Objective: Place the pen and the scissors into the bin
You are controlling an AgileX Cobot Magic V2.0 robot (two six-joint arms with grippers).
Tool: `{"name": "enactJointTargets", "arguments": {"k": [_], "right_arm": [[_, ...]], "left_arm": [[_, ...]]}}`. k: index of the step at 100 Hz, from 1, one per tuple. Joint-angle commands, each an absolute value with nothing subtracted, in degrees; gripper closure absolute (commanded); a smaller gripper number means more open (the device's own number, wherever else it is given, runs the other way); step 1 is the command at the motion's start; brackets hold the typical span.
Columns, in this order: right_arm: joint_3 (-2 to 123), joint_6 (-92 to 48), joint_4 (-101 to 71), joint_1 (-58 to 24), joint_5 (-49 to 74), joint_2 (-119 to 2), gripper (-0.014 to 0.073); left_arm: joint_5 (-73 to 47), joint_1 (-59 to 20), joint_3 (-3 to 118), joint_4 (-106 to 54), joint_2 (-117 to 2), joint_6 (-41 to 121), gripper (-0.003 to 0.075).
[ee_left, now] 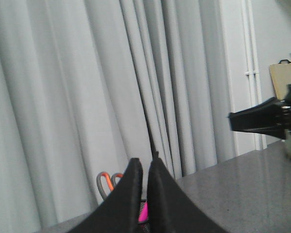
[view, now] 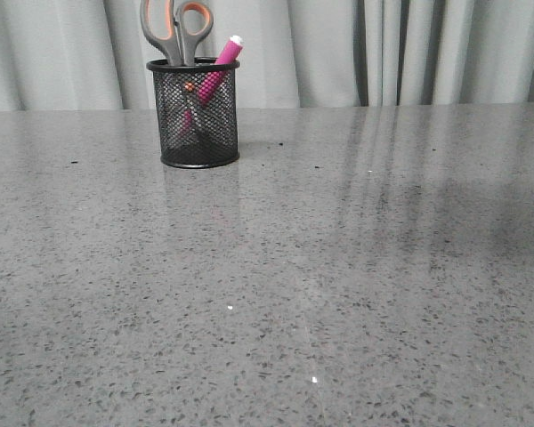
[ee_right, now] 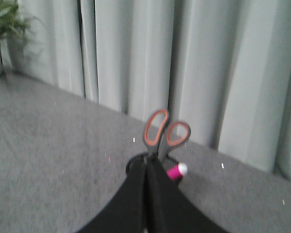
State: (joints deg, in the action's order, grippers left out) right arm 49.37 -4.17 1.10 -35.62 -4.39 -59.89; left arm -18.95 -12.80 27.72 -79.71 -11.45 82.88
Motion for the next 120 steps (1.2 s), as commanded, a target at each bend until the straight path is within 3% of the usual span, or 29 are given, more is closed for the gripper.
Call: {"name": "enactJointTargets", "arguments": {"k": [1, 28, 59, 120], "right_arm": [[44.0, -4.2, 3.1, -35.5, -2.3, -51.8, 0.0662], [24.6, -4.2, 6.9, -35.5, -1.9, -31.7, 0.0662], [21.6, -4.2, 7.3, -35.5, -2.1, -17.7, 0.0662], [21.6, -4.2, 7.3, -35.5, -2.1, -15.5, 0.0662]], "left_arm": [[-17.4, -13.2, 25.6, -82.7, -10.0, 82.2, 0.0720], [-17.4, -13.2, 21.4, -85.1, -8.9, 82.2, 0.0721], [-17.4, -13.2, 21.4, -85.1, -8.9, 82.2, 0.0721], [-17.4, -13.2, 21.4, -84.2, -8.8, 82.2, 0.0721]]}}
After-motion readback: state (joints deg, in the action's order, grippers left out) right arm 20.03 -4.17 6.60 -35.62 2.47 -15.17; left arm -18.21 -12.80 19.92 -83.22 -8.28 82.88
